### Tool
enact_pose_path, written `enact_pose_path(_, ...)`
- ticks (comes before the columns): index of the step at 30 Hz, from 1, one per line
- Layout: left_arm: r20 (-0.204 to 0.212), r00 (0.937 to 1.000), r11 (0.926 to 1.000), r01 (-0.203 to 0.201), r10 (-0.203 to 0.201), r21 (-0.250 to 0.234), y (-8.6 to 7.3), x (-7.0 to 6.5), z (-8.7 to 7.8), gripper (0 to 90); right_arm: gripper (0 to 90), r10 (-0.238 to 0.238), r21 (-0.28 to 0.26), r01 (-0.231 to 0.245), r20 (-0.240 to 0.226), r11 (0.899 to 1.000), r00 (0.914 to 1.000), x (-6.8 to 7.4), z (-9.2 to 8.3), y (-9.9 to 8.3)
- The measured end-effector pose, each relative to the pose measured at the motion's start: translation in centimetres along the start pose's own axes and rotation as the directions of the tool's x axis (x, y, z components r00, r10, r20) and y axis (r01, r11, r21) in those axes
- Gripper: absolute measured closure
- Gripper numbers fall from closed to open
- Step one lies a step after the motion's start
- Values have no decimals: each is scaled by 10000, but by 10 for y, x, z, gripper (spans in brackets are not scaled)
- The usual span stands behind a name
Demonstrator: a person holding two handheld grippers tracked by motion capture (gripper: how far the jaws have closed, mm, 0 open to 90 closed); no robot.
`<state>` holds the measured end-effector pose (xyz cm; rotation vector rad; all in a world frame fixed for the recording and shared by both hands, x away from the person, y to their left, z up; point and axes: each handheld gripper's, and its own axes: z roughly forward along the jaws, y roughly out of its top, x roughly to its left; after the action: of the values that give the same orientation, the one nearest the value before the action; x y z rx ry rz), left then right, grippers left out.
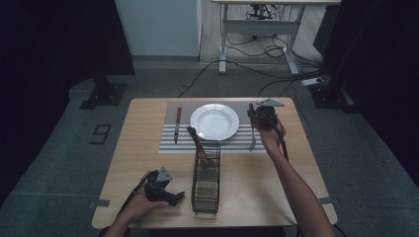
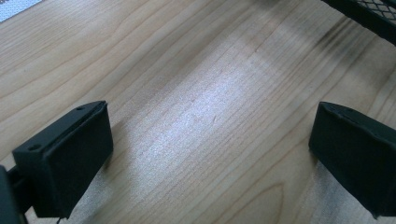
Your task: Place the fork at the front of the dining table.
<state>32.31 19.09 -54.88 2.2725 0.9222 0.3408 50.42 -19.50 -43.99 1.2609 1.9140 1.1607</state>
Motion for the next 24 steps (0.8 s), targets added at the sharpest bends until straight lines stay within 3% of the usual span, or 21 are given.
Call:
enact_pose_path(11,19,10000,10000,-26,26,-1,0,0,0,0,803,94,583,-109,252,9982,9996,0,19,8)
enact_pose_path(20,24,10000,10000,-10,10,-17,0,0,0,0,801,470,1136,-526,519,9921,9975,-10,40,11)
enact_pose_path(24,30,10000,10000,-11,11,-18,0,0,0,0,803,933,1186,-985,488,9880,9944,-16,45,9)
